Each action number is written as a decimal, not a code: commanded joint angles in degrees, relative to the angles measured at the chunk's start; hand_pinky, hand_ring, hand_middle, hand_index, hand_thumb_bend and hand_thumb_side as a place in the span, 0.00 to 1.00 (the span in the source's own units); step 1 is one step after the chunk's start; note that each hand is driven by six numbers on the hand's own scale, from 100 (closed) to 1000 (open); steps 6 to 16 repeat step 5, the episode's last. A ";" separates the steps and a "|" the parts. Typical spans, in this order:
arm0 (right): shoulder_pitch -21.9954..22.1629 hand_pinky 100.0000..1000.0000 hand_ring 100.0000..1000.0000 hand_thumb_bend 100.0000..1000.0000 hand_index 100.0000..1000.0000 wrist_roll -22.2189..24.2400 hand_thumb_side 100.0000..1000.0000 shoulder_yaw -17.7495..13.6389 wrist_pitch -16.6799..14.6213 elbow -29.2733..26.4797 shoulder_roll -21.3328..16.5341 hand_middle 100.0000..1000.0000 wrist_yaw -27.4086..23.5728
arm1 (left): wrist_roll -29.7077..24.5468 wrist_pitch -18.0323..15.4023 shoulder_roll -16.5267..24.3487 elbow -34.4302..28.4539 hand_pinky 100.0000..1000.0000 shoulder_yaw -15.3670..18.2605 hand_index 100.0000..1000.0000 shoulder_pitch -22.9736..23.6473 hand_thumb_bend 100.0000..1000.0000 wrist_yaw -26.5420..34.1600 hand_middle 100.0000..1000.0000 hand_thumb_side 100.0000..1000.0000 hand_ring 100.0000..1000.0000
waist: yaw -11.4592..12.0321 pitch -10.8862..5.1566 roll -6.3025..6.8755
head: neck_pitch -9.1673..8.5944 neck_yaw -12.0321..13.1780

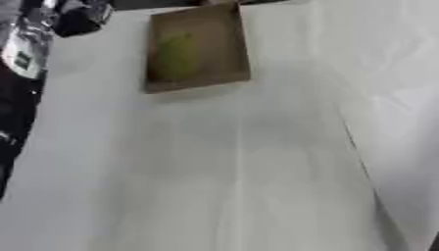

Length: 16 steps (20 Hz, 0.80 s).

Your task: Pick up objects on the table and place them in the box.

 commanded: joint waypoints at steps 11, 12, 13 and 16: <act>0.05 0.81 0.71 0.00 0.84 -0.53 0.57 -0.98 0.32 -0.89 -2.52 0.60 1.58 | 3.77 5.51 8.55 -18.65 0.59 3.56 0.81 14.11 0.00 17.01 0.68 0.47 0.68 | 2.90 -2.55 -1.68 | 0.78 -5.40; 0.05 0.81 0.71 0.00 0.84 -0.53 0.57 -0.98 0.32 -0.89 -2.52 0.60 1.58 | 3.77 5.51 8.55 -18.65 0.59 3.56 0.81 14.11 0.00 17.01 0.68 0.47 0.68 | 2.90 -2.55 -1.68 | 0.78 -5.40; 0.05 0.81 0.71 0.00 0.84 -0.53 0.57 -0.98 0.32 -0.89 -2.52 0.60 1.58 | 3.77 5.51 8.55 -18.65 0.59 3.56 0.81 14.11 0.00 17.01 0.68 0.47 0.68 | 2.90 -2.55 -1.68 | 0.78 -5.40; 0.05 0.81 0.71 0.00 0.84 -0.53 0.57 -0.98 0.32 -0.89 -2.52 0.60 1.58 | 3.77 5.51 8.55 -18.65 0.59 3.56 0.81 14.11 0.00 17.01 0.68 0.47 0.68 | 2.90 -2.55 -1.68 | 0.78 -5.40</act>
